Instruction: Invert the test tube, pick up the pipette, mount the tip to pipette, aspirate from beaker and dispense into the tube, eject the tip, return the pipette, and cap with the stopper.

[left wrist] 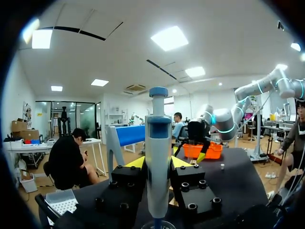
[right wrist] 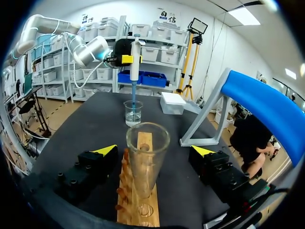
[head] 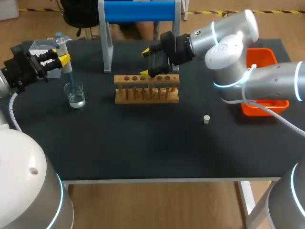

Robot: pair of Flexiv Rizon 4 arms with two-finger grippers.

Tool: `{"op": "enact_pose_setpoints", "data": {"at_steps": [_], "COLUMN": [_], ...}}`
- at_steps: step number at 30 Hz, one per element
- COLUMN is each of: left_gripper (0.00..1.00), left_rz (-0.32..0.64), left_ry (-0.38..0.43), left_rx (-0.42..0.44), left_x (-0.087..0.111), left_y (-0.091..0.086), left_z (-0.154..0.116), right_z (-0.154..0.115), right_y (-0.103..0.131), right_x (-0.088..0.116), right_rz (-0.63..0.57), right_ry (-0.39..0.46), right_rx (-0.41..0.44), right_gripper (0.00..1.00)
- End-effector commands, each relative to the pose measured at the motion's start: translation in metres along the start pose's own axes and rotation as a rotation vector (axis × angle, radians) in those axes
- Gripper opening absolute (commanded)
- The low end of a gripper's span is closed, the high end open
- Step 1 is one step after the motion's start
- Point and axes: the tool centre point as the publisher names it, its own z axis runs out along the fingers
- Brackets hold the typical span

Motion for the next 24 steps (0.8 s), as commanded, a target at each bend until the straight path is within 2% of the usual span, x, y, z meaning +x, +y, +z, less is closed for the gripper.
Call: {"op": "enact_pose_setpoints", "data": {"at_steps": [1,24], "left_gripper": [0.0,0.0], "left_rz": [0.0,0.003], "left_ry": [0.005,0.006], "left_rx": [0.003,0.003], "left_x": [-0.0008,-0.0003], "left_y": [0.0001,-0.002], "left_z": [-0.0012,-0.0004], "right_z": [-0.0012,-0.0012], "right_y": [0.0009,0.0009], "right_x": [0.0018,0.0018], "right_rz": [0.0,0.0], "right_ry": [-0.005,-0.005], "right_rx": [0.004,0.004], "right_gripper": [1.0,1.0]}}
